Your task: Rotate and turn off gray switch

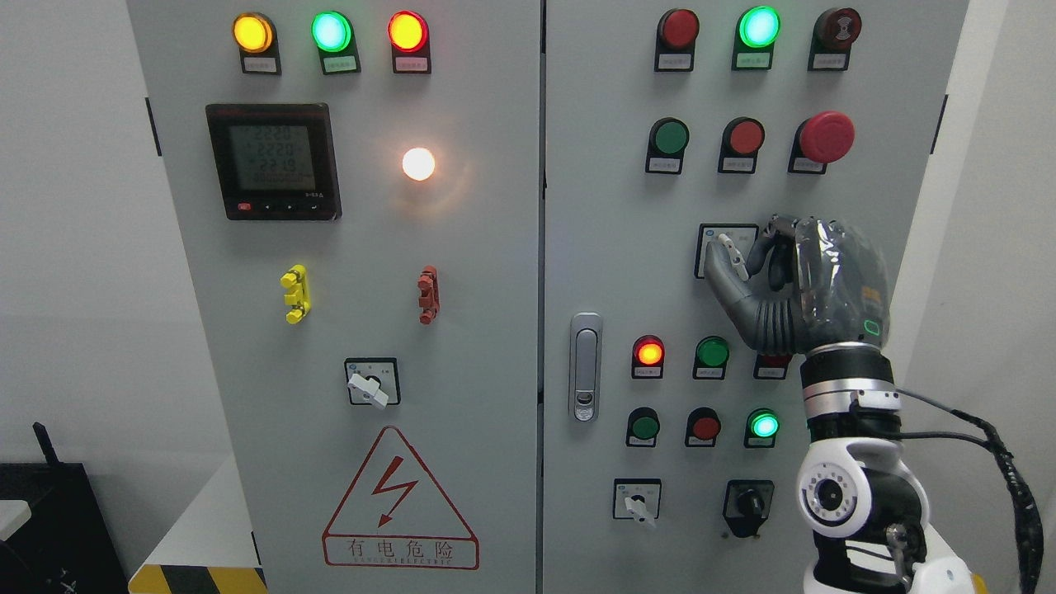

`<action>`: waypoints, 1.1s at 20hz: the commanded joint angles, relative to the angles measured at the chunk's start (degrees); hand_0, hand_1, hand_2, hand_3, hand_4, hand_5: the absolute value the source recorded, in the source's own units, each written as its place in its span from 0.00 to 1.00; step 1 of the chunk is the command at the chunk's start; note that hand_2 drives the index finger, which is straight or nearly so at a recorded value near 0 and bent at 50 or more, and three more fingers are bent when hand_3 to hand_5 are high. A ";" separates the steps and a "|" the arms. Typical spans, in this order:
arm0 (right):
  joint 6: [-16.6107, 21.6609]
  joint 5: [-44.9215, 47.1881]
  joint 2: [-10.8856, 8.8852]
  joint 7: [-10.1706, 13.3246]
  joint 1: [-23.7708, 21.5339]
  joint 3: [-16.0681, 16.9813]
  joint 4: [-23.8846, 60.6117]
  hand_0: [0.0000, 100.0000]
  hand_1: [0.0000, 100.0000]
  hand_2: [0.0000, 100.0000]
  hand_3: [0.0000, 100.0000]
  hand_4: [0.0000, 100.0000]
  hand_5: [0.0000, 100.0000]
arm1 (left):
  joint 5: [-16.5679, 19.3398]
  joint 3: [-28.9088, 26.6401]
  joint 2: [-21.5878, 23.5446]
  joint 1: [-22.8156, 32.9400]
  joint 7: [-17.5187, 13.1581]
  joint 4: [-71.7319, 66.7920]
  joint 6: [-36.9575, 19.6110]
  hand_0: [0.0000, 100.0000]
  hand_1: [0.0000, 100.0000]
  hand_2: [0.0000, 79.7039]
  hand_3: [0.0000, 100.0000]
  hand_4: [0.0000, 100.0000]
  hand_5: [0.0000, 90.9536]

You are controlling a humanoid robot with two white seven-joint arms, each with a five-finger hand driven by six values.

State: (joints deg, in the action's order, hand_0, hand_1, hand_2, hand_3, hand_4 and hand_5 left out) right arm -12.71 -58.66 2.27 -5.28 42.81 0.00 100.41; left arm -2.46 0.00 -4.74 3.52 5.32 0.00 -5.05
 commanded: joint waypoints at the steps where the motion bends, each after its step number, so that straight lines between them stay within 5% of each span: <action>1: -0.03 0.04 0.01 0.00 0.08 -0.71 -0.39 0.53 0.37 0.76 1.00 0.92 1.00 | 0.00 0.09 0.00 0.00 -0.04 -0.79 0.04 0.12 0.39 0.00 0.00 0.00 0.00; 22: -0.03 0.13 0.01 0.00 0.17 -0.71 -0.39 0.60 0.33 0.78 1.00 0.92 1.00 | 0.00 0.09 0.00 0.00 0.05 -0.79 0.04 0.12 0.39 0.00 0.00 0.00 0.00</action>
State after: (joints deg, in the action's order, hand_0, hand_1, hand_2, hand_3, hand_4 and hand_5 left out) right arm -12.80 -58.55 2.29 -5.51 42.99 -0.01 100.07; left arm -2.46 0.00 -4.75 3.52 5.32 0.00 -5.05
